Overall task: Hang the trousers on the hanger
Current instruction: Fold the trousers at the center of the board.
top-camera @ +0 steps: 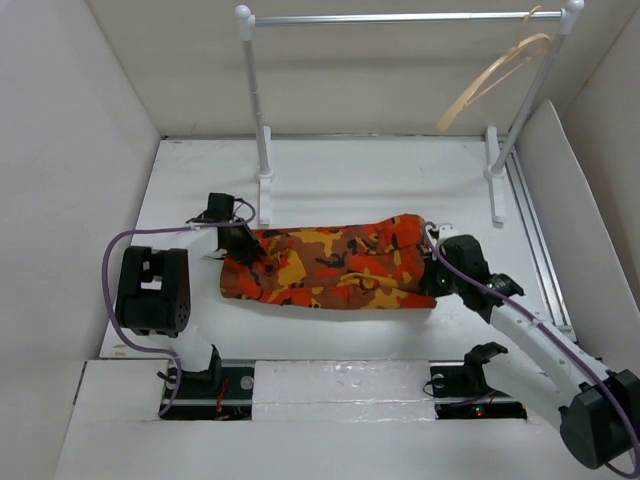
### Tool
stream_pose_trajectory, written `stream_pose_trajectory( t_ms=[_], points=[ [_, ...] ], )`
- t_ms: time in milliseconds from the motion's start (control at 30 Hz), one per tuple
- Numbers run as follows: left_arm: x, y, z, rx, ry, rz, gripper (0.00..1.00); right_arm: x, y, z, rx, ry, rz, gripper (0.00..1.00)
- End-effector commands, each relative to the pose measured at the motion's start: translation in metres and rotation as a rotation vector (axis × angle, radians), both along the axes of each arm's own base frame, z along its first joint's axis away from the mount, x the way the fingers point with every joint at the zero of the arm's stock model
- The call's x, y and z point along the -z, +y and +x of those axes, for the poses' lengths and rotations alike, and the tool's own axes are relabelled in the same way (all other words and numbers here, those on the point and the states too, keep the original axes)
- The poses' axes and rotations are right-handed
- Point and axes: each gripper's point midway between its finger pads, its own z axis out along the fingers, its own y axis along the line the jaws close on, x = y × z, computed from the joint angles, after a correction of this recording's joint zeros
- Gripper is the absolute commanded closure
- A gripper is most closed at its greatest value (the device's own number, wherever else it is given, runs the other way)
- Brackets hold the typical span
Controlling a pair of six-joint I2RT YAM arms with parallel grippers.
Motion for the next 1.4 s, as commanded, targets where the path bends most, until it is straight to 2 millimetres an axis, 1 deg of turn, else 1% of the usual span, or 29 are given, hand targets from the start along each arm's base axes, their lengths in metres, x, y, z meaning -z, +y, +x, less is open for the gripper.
stream_pose_trajectory(
  t_ms=[0,33,67,100,133,200,300,333,400,433,467,500,533,600,633,667,767,800,867,933,1033,1067,1133,1167,1200,1233,1267,1333,1367],
  points=[
    [0.015,0.059,-0.010,-0.151,0.037,0.083,0.78,0.017,0.007,-0.011,0.003,0.039,0.092,1.00],
    [0.017,0.079,-0.014,-0.201,0.047,0.106,0.78,0.033,0.010,-0.020,-0.003,0.087,0.105,1.00],
    [0.017,0.081,-0.017,-0.201,0.047,0.122,0.78,0.035,0.013,-0.021,-0.015,0.085,0.111,1.00],
    [0.015,0.098,-0.017,-0.246,0.040,0.129,0.78,0.039,0.019,-0.023,-0.033,0.090,0.124,1.00],
    [0.010,0.105,-0.016,-0.264,0.020,0.125,0.78,0.051,0.022,-0.028,-0.041,0.120,0.119,1.00],
    [-0.002,0.109,-0.011,-0.267,-0.016,0.088,0.78,0.059,0.028,-0.033,-0.060,0.147,0.102,1.00],
    [-0.036,0.103,0.007,-0.243,-0.109,0.049,0.78,0.066,0.037,-0.039,-0.110,0.191,0.061,1.00],
    [-0.057,0.097,0.016,-0.223,-0.169,0.029,0.78,0.062,0.039,-0.038,-0.127,0.187,0.045,1.00],
    [-0.078,0.083,0.021,-0.180,-0.215,0.018,0.78,0.033,0.043,-0.029,-0.143,0.120,-0.004,1.00],
    [-0.102,0.069,0.028,-0.136,-0.276,0.016,0.78,0.020,0.044,-0.025,-0.147,0.090,-0.017,1.00],
    [-0.111,0.064,0.029,-0.125,-0.296,0.027,0.80,0.005,0.041,-0.025,-0.144,0.060,-0.028,1.00],
    [-0.121,0.057,0.030,-0.106,-0.324,0.026,0.81,-0.019,0.041,-0.011,-0.128,-0.011,-0.037,1.00],
    [-0.138,0.050,0.034,-0.091,-0.371,0.025,0.84,-0.030,0.042,-0.007,-0.130,-0.039,-0.029,1.00],
    [-0.148,0.026,0.033,-0.030,-0.398,0.021,0.90,-0.050,0.050,0.003,-0.156,-0.099,-0.001,1.00],
    [-0.153,0.015,0.034,-0.005,-0.406,0.007,0.96,-0.052,0.053,0.007,-0.168,-0.116,0.007,1.00],
    [-0.153,-0.011,0.028,0.056,-0.399,-0.014,0.98,-0.054,0.058,0.012,-0.179,-0.127,0.031,1.00],
    [-0.139,-0.060,0.016,0.152,-0.358,-0.065,1.00,-0.036,0.060,0.027,-0.175,-0.103,0.003,1.00],
    [-0.118,-0.094,-0.002,0.231,-0.305,-0.066,1.00,-0.008,0.053,0.032,-0.145,-0.049,-0.041,1.00],
    [-0.112,-0.101,-0.004,0.229,-0.294,-0.071,1.00,-0.002,0.051,0.039,-0.127,-0.052,-0.033,1.00],
    [-0.098,-0.108,-0.010,0.248,-0.268,-0.093,1.00,0.021,0.045,0.035,-0.110,0.002,-0.035,1.00],
    [-0.095,-0.107,-0.012,0.256,-0.266,-0.087,1.00,0.030,0.045,0.030,-0.114,0.047,0.007,1.00],
    [-0.094,-0.103,-0.013,0.252,-0.259,-0.064,1.00,0.022,0.050,0.029,-0.151,0.047,0.023,1.00],
    [-0.110,-0.101,-0.007,0.260,-0.305,-0.046,1.00,0.000,0.052,0.034,-0.167,0.016,0.018,0.98],
    [-0.115,-0.099,-0.006,0.262,-0.319,-0.034,1.00,-0.038,0.054,0.044,-0.184,-0.060,0.018,0.94],
    [-0.124,-0.099,-0.005,0.275,-0.348,-0.032,1.00,-0.063,0.054,0.050,-0.183,-0.114,0.023,0.87],
    [-0.138,-0.101,0.000,0.279,-0.385,-0.040,1.00,-0.088,0.056,0.056,-0.180,-0.167,0.036,0.71],
    [-0.146,-0.103,0.002,0.284,-0.402,-0.045,1.00,-0.143,0.054,0.067,-0.188,-0.290,0.054,0.63],
    [-0.165,-0.109,0.006,0.302,-0.443,-0.058,1.00,-0.196,0.039,0.081,-0.175,-0.401,0.059,0.45],
    [-0.167,-0.113,0.003,0.315,-0.439,-0.055,1.00,-0.217,0.030,0.085,-0.191,-0.449,0.029,0.43]
  ],
)
